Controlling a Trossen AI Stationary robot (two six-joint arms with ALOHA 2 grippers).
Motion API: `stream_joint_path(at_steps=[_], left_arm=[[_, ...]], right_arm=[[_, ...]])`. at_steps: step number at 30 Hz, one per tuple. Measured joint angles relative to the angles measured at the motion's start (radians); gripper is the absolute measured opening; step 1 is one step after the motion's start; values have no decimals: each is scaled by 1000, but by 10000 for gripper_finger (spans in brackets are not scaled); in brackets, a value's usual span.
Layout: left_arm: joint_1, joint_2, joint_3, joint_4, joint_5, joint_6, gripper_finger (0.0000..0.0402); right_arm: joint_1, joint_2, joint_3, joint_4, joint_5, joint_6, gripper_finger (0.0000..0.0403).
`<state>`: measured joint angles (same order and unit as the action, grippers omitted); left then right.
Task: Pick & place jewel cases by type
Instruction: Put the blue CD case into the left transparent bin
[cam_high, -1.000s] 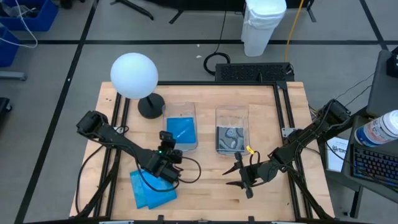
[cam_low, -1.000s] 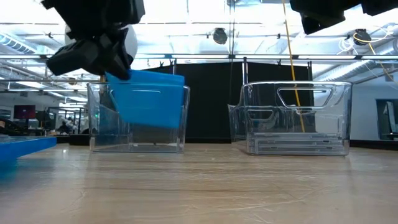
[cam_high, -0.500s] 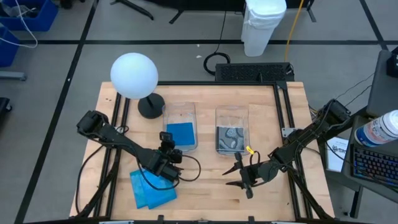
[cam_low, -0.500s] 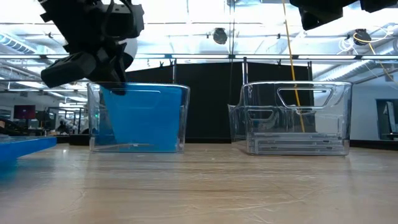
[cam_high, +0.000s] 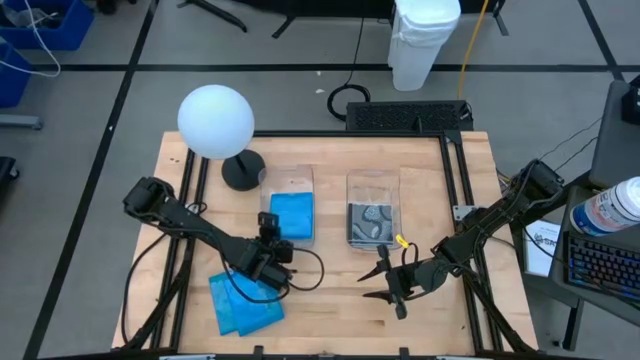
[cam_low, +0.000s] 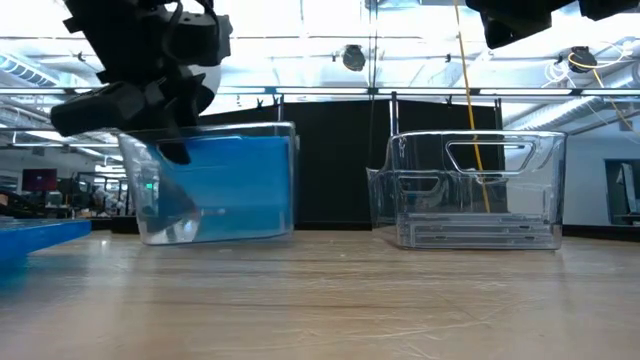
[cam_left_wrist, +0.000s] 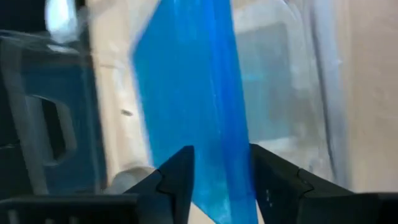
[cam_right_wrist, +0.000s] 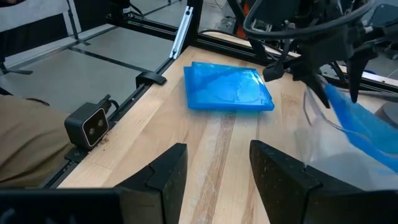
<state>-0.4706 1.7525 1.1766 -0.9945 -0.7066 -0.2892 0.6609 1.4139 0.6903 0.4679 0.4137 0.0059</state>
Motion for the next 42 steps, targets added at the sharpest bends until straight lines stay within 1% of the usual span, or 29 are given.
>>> stream_joint_path(at_steps=[6, 9, 16, 20, 23, 24, 27, 29, 31, 33, 35, 37, 40, 42], left_arm=[[4, 2, 45, -6, 0, 17, 203], [9, 2, 72, -16, 1, 27, 221], [26, 2, 124, -86, 1, 26, 245], [20, 2, 178, -156, 14, 2, 255], [-6, 2, 251, -214, 86, -48, 262], [-19, 2, 283, -243, 119, -95, 263], [-56, 2, 385, -348, 270, -324, 259], [-87, 0, 428, -369, 368, -458, 249], [-136, -1, 436, -293, 392, -507, 235], [-200, 2, 435, -133, 391, -451, 221], [-254, 3, 422, 79, 400, -304, 207], [-288, 10, 395, 360, 415, -107, 194], [-329, 15, 336, 730, 415, 200, 176], [-347, 14, 306, 948, 443, 347, 166]], right_arm=[[0, 0, 0, 0, 0, 0, 164], [0, 0, 0, 0, 0, 0, 164], [0, 0, 0, 0, 0, 0, 164], [0, 0, 0, 0, 0, 0, 164], [0, 0, 0, 0, 0, 0, 164], [0, 0, 0, -1, 0, 0, 164], [0, 0, 0, -1, 0, -2, 164], [0, 0, 0, -1, 0, -15, 164], [0, 0, 0, -1, 0, -20, 164], [0, 0, 0, -1, -1, -22, 164], [0, 0, 0, -1, -1, -23, 164], [2, 0, 0, -1, -3, -26, 164], [2, 0, 0, -1, -39, -26, 164], [2, 0, 0, -1, -55, -27, 164]])
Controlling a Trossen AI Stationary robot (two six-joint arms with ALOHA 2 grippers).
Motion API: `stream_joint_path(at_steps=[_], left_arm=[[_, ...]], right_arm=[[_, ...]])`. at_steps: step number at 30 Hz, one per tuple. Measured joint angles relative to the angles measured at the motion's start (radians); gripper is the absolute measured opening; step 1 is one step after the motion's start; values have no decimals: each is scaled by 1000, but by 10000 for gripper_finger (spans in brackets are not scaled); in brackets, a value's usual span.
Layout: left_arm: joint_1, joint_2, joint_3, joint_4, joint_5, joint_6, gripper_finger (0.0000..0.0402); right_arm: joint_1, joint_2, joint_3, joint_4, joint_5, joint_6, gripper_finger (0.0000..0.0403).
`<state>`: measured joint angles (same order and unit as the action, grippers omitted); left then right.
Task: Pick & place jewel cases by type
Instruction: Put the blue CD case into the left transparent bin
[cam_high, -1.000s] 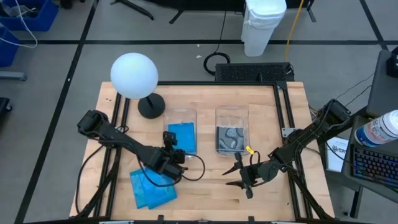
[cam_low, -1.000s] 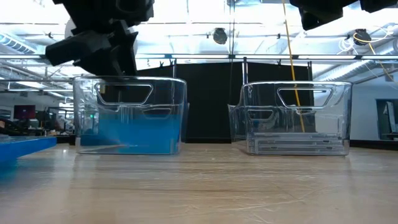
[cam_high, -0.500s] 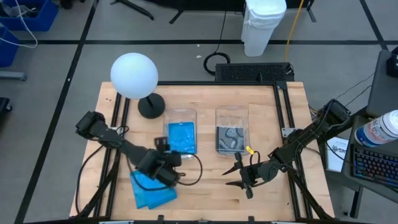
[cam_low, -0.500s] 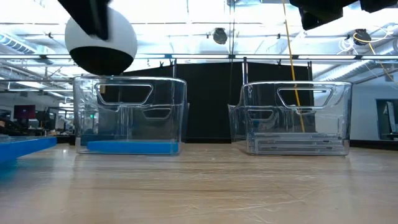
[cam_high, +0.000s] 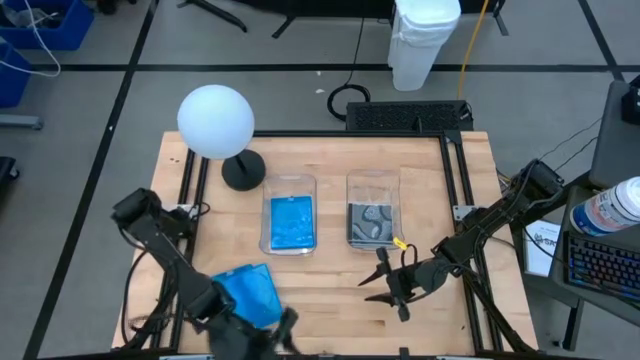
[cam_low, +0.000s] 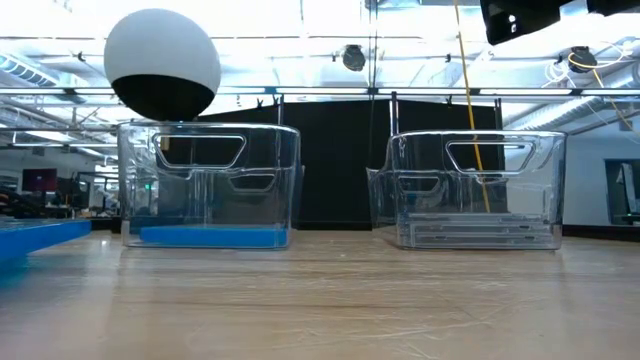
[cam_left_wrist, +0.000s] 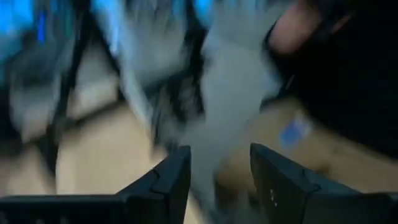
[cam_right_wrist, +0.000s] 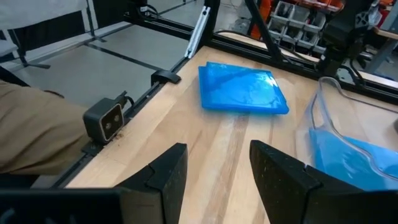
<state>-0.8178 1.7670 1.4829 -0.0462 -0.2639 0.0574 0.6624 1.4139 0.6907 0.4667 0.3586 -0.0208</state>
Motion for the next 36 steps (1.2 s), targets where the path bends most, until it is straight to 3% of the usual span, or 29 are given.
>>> stream_joint_path(at_steps=[2, 5, 7, 11, 15, 18, 23, 27, 31, 36], left_arm=[[-14, -2, -9, 95, 1, 118, 157], [-18, 0, 39, 69, -23, 226, 149], [-12, 0, 114, -17, 18, 263, 145], [7, -2, 272, -228, 195, 310, 127], [12, -20, 388, -489, 218, 393, 96], [16, -68, 384, -539, 217, 428, 70], [49, -194, 176, -539, 275, 435, 34], [98, -349, -62, -369, 325, 399, 24], [159, -503, -325, -267, 297, 301, 24], [220, -627, -742, 195, 271, 95, 24]], right_arm=[[0, 0, 0, 1, -1, 0, 164], [0, 0, 0, 4, -1, 0, 164], [0, 0, 0, 6, -1, 0, 164], [0, 0, 0, 8, 0, -4, 164], [0, 0, 0, 8, 2, -19, 164], [0, 0, 0, 8, 2, -22, 164], [0, 0, 0, 16, 3, -46, 164], [-3, 0, 0, 26, 4, -58, 164], [-14, 0, 0, 30, 5, -63, 164], [-21, 0, 0, 15, 5, -63, 164]])
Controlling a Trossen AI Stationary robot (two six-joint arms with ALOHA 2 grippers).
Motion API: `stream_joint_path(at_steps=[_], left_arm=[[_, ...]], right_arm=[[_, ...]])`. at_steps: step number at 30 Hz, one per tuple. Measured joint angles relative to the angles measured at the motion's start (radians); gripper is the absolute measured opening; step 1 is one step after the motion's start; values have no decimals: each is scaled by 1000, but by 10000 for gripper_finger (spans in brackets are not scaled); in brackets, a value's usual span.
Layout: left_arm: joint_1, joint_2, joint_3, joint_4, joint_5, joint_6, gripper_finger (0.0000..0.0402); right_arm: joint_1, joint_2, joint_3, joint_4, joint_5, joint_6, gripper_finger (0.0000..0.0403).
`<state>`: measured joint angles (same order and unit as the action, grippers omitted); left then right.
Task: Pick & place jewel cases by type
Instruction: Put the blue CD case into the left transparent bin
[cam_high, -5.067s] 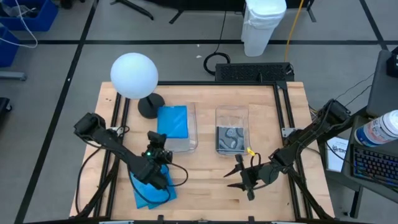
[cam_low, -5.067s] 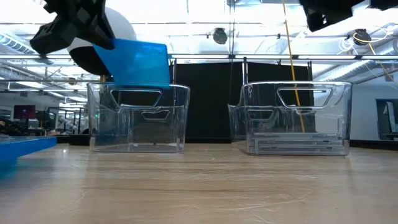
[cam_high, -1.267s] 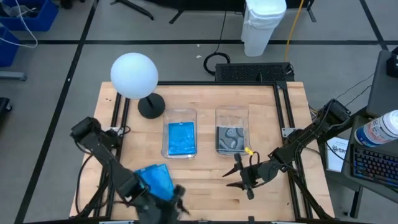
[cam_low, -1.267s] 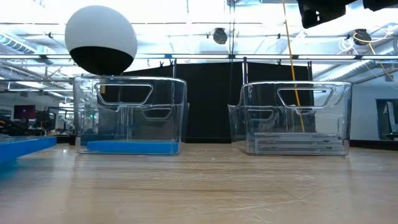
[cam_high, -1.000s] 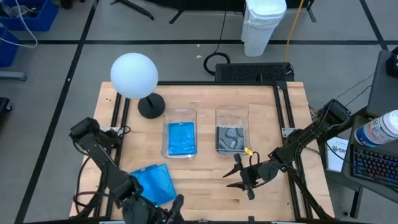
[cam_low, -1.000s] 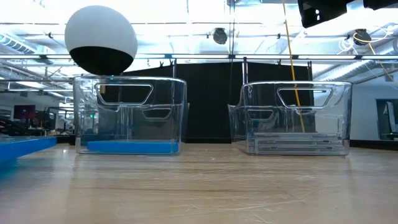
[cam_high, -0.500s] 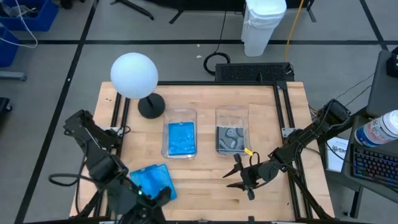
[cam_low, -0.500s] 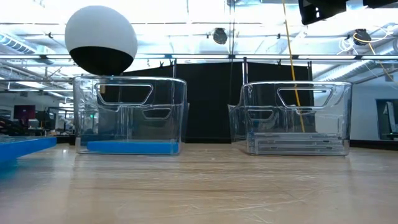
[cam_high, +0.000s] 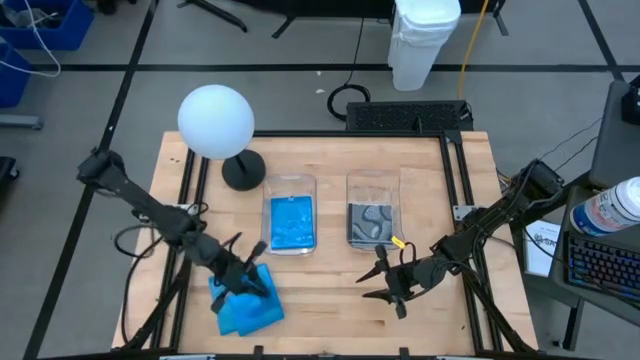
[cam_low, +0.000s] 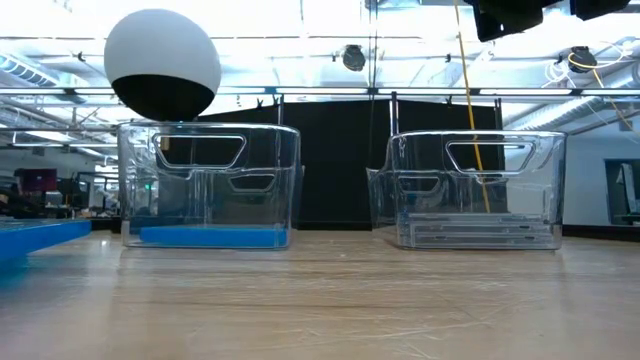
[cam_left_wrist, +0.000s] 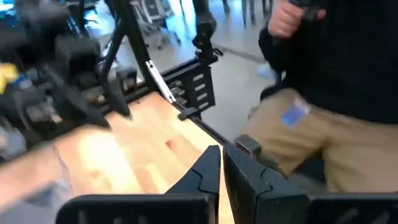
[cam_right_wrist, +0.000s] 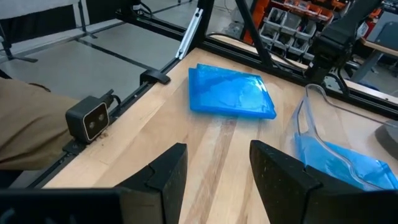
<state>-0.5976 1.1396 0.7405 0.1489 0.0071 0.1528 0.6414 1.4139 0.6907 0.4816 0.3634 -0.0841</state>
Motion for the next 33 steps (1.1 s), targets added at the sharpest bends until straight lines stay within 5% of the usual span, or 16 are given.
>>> stream_joint_path(at_steps=[5, 9, 12, 17, 19, 22, 25, 28, 33], left_arm=[[-75, 95, -263, 467, -213, -158, 23], [-205, 277, -215, 505, -460, -230, 23], [-297, 402, -50, 295, -645, -303, 23], [-377, 588, 356, -323, -872, -550, 23], [-367, 676, 501, -529, -857, -630, 23], [-320, 785, 662, -700, -703, -682, 23], [-274, 866, 752, -714, -499, -677, 23], [-248, 921, 791, -710, -400, -683, 23], [-248, 924, 855, -749, -463, -682, 9]], right_arm=[[0, 0, 0, -7, 0, -7, 164], [0, 0, 0, -19, 0, -7, 164], [0, 0, 0, -22, 0, -4, 164], [0, 0, 0, -22, 0, 11, 164], [0, 0, 0, -22, 0, 12, 164], [0, 0, 0, -22, -1, 16, 164], [0, 0, 0, -22, -1, 16, 164], [0, 0, 0, -22, -1, 16, 164], [0, 0, 0, -22, -1, 14, 164]])
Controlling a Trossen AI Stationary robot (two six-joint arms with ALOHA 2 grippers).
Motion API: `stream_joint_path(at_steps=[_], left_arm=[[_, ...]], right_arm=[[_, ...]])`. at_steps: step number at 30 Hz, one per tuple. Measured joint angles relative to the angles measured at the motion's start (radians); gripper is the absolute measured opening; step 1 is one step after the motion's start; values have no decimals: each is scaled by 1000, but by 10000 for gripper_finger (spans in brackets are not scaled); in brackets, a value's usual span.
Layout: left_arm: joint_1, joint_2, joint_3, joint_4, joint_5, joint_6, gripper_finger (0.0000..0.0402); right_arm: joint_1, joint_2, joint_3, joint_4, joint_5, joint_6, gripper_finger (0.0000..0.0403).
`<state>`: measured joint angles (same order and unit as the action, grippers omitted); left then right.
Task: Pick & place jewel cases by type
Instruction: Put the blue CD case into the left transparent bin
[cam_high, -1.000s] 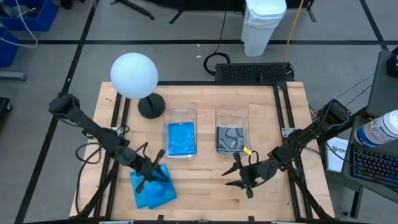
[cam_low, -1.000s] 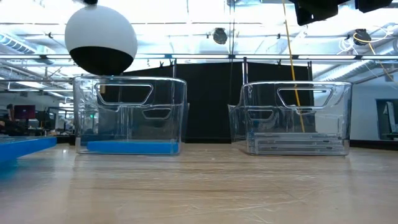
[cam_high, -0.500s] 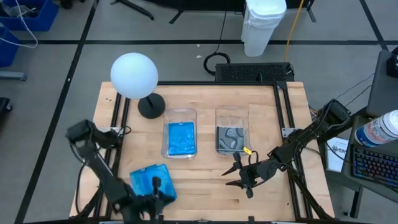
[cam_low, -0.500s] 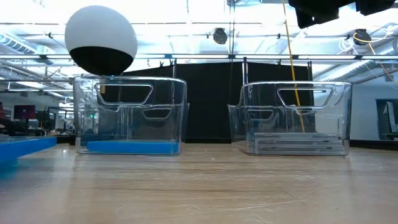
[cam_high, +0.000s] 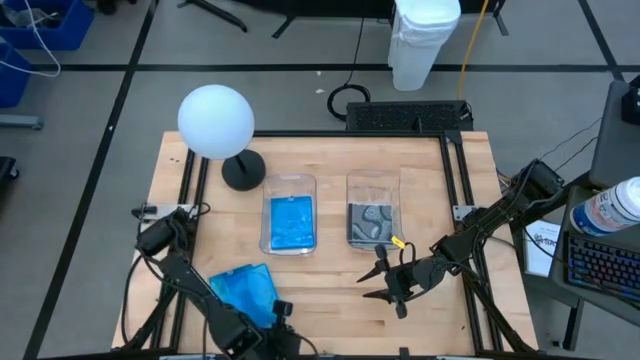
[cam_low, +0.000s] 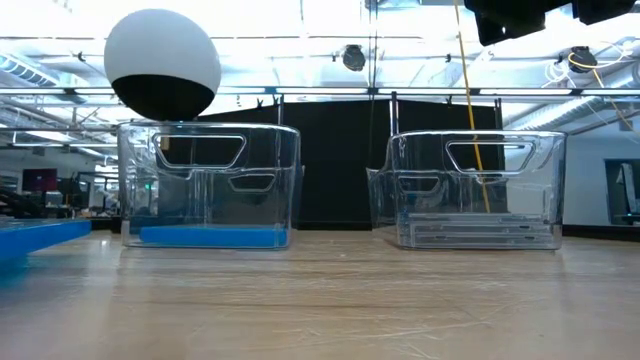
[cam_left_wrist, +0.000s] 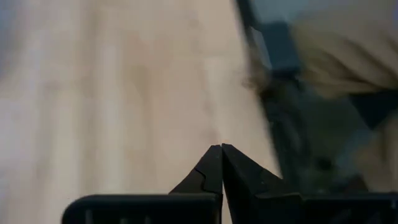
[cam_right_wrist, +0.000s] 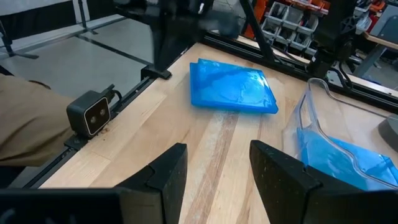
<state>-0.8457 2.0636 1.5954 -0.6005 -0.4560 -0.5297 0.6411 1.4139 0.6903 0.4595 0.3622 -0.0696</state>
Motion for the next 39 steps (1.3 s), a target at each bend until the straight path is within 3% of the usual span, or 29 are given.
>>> stream_joint_path(at_steps=[3, 6, 9, 13, 16, 21, 24, 29, 33, 39], left_arm=[[-38, 13, 109, -196, -152, -95, 5], [-72, 60, 265, -447, -209, -274, 3], [-72, 166, 437, -686, -152, -443, 3], [-60, 356, 641, -961, 32, -622, 2], [-56, 440, 668, -952, 122, -586, 2], [-50, 456, 671, -980, 89, -639, 1], [-61, 459, 686, -965, 39, -601, 1], [-66, 455, 693, -961, 52, -523, 9], [-54, 456, 693, -962, 80, -557, 69], [-38, 456, 693, -970, 104, -564, 202]], right_arm=[[0, 0, 0, -3, 0, -2, 164], [0, 0, 0, -16, 0, -16, 164], [0, 0, -1, -28, 0, -23, 164], [0, 0, -1, -24, -1, -22, 164], [0, 0, -1, -24, -1, -22, 164], [0, 0, -1, -12, -1, -22, 164], [0, 0, -1, -3, -1, -22, 164], [0, 0, -1, 3, -1, -23, 164], [0, 0, -1, 3, -1, -24, 164], [0, 0, -1, 1, -1, -25, 164]])
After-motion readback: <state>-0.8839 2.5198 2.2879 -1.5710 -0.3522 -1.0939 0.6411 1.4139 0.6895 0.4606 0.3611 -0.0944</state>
